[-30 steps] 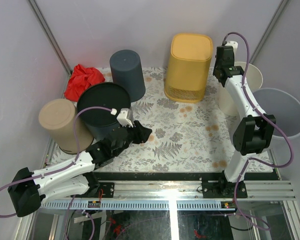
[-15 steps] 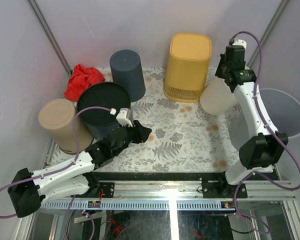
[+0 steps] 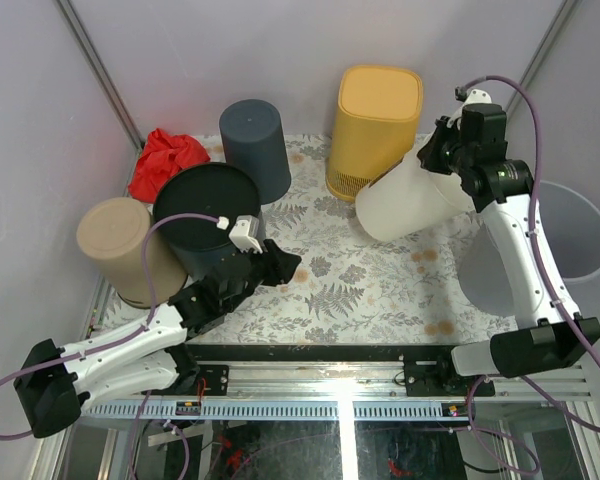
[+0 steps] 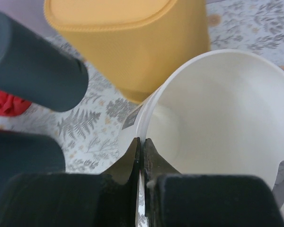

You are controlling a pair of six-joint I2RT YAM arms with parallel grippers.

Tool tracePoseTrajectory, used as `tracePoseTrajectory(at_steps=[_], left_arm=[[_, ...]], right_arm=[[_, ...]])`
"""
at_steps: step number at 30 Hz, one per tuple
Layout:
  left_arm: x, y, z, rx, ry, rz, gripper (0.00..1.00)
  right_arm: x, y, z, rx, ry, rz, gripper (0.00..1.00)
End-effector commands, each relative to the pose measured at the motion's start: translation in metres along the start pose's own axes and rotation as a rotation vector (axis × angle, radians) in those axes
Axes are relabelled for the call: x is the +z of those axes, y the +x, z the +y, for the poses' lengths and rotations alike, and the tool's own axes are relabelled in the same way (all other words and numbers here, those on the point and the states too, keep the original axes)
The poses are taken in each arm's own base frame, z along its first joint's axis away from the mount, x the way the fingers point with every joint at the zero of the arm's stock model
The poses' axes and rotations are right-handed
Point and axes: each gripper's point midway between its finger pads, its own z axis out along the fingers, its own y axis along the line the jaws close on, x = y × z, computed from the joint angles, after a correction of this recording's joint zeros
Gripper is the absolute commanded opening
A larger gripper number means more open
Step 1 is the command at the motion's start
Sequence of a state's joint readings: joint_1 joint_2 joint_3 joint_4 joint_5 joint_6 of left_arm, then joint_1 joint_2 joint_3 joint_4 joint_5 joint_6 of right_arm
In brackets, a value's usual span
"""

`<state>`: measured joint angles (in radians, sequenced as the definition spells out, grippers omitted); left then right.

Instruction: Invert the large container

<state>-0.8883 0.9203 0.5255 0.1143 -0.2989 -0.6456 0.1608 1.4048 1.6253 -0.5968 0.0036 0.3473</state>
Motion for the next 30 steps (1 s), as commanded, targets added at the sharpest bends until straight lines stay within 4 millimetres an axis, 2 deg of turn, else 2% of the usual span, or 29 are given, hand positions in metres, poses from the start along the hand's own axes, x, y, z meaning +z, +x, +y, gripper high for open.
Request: tracePoseTrajectory(at_steps=[1, 4, 10, 13, 21, 26, 30], left_arm=[[0.0, -0.01, 0.01, -0.007, -0.035, -0.054, 0.49], [0.001, -0.009, 0.012, -0.011, -0.042, -0.05, 0.49], [-0.001, -0.008, 0.018, -0.071, -0.081, -0.055, 0.49], [-0.002, -0.008, 0.026, -0.125, -0.129, -0.066, 0.49], [-0.009, -0.005, 0.038, -0.209, -0.163, -0.095, 0.49], [-0.009, -0.003, 0.041, -0.211, -0.179, -0.086, 0.49], [-0.008, 0.0, 0.044, -0.219, -0.19, -0.083, 0.5]], right_arm=[[-0.022, 0.006, 0.033, -0.006, -0.165, 0.0, 0.0], [-0.03, 0.021, 0.056, -0.004, -0.274, 0.031, 0.0], [-0.06, 0.052, 0.11, 0.036, -0.541, 0.061, 0.0], [-0.071, 0.064, 0.122, 0.072, -0.631, 0.046, 0.0], [-0.067, 0.111, 0.128, 0.165, -0.778, 0.088, 0.0], [-0.047, 0.142, 0.113, 0.182, -0.715, 0.133, 0.01], [-0.037, 0.161, 0.097, 0.193, -0.642, 0.142, 0.12]])
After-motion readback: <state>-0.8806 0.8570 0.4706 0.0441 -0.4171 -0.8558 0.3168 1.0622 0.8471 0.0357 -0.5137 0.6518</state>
